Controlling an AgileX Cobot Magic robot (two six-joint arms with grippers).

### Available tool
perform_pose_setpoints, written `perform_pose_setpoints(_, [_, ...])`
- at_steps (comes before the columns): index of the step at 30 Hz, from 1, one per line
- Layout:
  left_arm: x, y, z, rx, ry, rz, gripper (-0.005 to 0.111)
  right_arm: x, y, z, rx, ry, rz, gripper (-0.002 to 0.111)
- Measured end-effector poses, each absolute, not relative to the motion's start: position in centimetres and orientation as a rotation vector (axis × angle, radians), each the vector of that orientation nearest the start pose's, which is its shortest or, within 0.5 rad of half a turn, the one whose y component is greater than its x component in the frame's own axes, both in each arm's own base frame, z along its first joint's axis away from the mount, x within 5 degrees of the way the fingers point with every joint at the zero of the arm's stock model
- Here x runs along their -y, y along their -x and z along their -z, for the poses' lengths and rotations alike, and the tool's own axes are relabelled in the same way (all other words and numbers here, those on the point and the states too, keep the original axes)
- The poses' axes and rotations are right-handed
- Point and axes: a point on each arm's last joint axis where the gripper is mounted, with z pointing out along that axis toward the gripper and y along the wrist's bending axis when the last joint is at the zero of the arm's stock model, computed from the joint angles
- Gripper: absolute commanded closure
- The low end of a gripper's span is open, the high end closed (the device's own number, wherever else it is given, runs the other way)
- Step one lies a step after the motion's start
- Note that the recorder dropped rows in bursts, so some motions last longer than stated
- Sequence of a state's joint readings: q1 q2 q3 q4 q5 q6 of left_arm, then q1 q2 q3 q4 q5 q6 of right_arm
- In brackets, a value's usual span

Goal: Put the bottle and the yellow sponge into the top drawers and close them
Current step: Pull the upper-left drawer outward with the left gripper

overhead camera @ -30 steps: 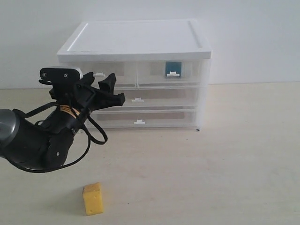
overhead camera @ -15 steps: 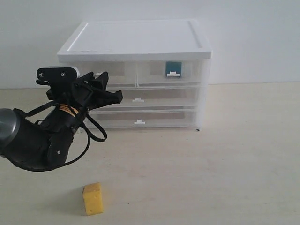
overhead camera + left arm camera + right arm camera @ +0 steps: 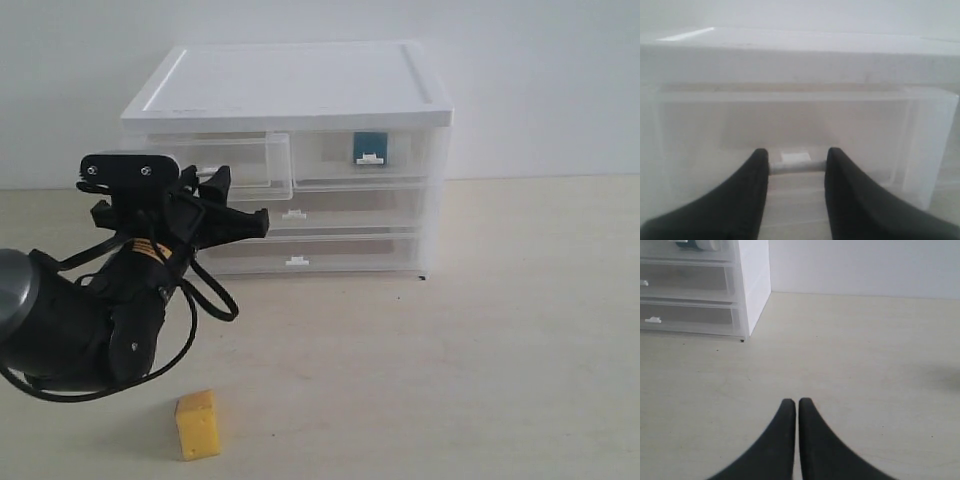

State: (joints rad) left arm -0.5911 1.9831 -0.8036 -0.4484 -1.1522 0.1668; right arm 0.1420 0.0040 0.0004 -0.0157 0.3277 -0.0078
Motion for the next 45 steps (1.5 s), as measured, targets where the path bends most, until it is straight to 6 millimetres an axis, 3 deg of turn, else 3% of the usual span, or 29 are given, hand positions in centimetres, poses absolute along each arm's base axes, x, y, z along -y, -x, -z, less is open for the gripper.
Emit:
perform_pose_setpoints(20, [16.2,-23.8,-16.0,-1.624,-0.185,0.194,0.103,-0.7,-5.4,-18.3,-1.812,0.146,-0.080,0.108])
perform_pose_setpoints(29, [16.3,-21.5,-15.8,-1.650,-0.176,0.201,0.103,-0.7,-5.4,-18.3,-1.812,0.146,-0.080,0.108])
perform_pose_setpoints(40, [16.9,-20.2,-15.6,-1.669,-0.174,0.209,0.102,-0.7,-5.4,-18.3,-1.812,0.146,-0.080,0.108])
perform_pose_setpoints(43, [16.9,-20.1,-15.6,-1.671,-0.169,0.205,0.091,-0.7,-5.4,-18.3,-1.812,0.146,-0.080,0.108])
perform_pose_setpoints(45, [16.9,-20.1,-15.5,-1.674,-0.161,0.201,0.075,-0.7,-5.4,-18.3,-1.812,0.146,-0.080,0.108])
